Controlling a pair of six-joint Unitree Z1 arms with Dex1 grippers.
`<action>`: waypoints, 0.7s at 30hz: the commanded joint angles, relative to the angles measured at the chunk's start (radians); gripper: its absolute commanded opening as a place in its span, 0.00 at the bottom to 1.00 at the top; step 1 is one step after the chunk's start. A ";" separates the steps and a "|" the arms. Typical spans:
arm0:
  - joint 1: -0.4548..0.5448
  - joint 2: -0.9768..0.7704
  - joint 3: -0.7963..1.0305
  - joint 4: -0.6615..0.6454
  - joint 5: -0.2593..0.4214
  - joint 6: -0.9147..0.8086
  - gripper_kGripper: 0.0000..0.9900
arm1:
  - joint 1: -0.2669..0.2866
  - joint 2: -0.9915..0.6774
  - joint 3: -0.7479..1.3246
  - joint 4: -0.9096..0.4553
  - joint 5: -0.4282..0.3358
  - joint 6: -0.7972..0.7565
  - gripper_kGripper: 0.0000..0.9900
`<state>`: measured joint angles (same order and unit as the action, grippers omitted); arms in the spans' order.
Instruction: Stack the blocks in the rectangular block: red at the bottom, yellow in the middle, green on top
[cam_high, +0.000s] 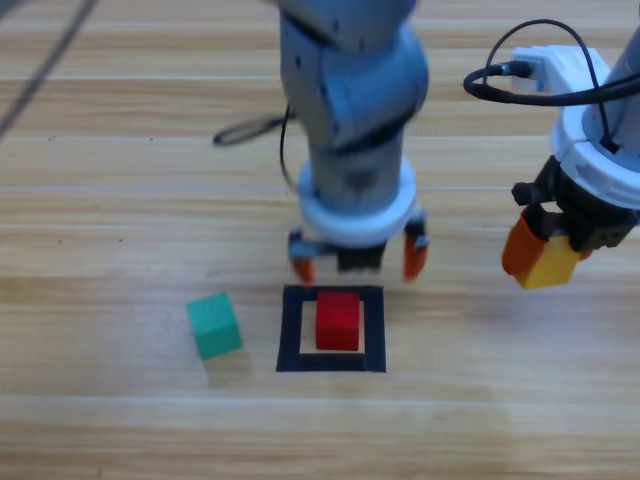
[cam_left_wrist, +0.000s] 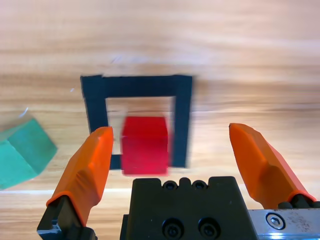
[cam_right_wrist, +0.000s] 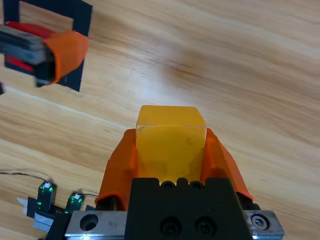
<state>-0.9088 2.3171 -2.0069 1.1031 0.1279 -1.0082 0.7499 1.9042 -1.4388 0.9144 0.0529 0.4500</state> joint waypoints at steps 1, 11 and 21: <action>0.014 -0.203 -0.013 0.009 0.061 -0.012 1.00 | 0.083 0.033 -0.034 0.050 -0.061 0.067 0.00; 0.050 -0.717 0.516 -0.101 0.245 0.174 1.00 | 0.209 0.148 -0.127 0.092 -0.103 0.259 0.00; 0.111 -1.084 0.921 -0.342 0.137 0.499 1.00 | 0.252 0.320 -0.348 0.130 -0.107 0.377 0.00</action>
<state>-0.8241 1.3293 -1.2093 0.8462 0.2995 -0.5838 0.9573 2.1010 -1.6929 1.0146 -0.0323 0.7901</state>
